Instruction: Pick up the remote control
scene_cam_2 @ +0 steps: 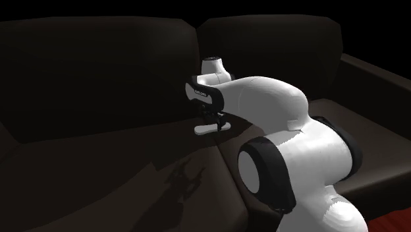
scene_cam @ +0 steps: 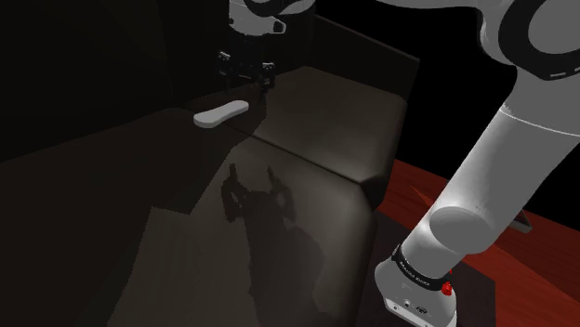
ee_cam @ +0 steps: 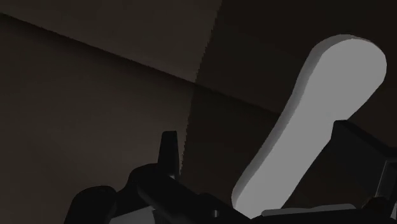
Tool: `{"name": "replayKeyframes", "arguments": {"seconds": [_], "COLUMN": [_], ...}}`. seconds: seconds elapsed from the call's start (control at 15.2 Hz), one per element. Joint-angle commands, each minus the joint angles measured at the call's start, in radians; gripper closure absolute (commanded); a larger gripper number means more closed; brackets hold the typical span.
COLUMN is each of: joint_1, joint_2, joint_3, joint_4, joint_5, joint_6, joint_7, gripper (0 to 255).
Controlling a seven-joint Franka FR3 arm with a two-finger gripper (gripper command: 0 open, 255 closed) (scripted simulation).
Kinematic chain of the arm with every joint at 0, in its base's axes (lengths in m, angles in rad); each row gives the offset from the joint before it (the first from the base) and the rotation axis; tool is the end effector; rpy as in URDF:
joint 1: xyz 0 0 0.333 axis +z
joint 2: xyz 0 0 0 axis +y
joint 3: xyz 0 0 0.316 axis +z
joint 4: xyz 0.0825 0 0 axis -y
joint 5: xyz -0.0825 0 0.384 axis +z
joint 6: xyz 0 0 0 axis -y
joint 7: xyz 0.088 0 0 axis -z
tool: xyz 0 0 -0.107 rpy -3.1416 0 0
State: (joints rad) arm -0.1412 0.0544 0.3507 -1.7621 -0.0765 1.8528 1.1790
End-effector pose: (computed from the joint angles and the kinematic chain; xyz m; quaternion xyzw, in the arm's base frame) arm 0.5726 0.1116 0.5289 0.8887 -0.4573 0.0329 0.0085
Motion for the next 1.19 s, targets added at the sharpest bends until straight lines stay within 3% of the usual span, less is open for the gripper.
{"name": "replayKeyframes", "arguments": {"seconds": [0.0,0.4,1.06,1.12], "joint_1": [0.004,0.031,0.027,0.027], "joint_2": [0.095,0.353,0.361,0.362], "joint_3": [-0.003,-0.045,-0.049,-0.049], "joint_4": [0.094,0.372,0.281,0.281], "joint_5": [-0.017,-0.036,-0.04,-0.04], "joint_6": [-0.013,-0.055,0.042,0.043], "joint_7": [0.094,0.316,0.32,0.319], "gripper": [0,0,0,255]}}
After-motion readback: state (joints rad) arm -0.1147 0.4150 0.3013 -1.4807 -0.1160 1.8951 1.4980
